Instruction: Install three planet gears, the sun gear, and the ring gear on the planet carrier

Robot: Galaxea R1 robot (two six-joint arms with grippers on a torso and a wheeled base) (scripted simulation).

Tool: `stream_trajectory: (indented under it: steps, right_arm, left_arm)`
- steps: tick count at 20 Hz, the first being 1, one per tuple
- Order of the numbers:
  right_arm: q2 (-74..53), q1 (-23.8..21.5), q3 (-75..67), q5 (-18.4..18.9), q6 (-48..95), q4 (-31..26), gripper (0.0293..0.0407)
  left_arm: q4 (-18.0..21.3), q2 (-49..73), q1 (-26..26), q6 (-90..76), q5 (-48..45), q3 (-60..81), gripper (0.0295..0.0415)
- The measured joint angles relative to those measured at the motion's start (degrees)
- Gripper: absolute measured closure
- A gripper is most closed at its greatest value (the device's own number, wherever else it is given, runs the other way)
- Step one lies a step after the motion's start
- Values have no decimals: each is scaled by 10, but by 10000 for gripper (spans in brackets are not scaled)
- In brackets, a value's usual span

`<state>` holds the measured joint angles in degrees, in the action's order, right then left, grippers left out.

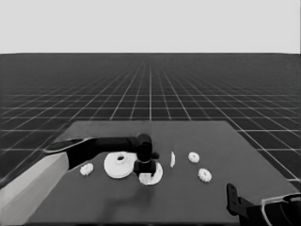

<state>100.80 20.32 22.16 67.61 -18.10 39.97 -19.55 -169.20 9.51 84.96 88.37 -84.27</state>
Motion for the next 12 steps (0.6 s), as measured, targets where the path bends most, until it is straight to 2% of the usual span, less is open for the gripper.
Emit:
stream_trajectory:
  steps: [6,7,8,9,12]
  right_arm:
    - [0,0,0,0,0,0,315]
    - [0,0,0,0,0,0,315]
    - [0,0,0,0,0,0,315]
    - [0,0,0,0,0,0,315]
    - [0,0,0,0,0,0,315]
  left_arm:
    - [-10,-2,10,-6,-4,-10,398]
    - [-10,-2,10,-6,-4,-10,366]
    - [-11,-2,10,-6,-4,-10,339]
    - [-11,-2,10,-6,-4,-10,330]
    - [-11,-2,10,-6,-4,-10,326]
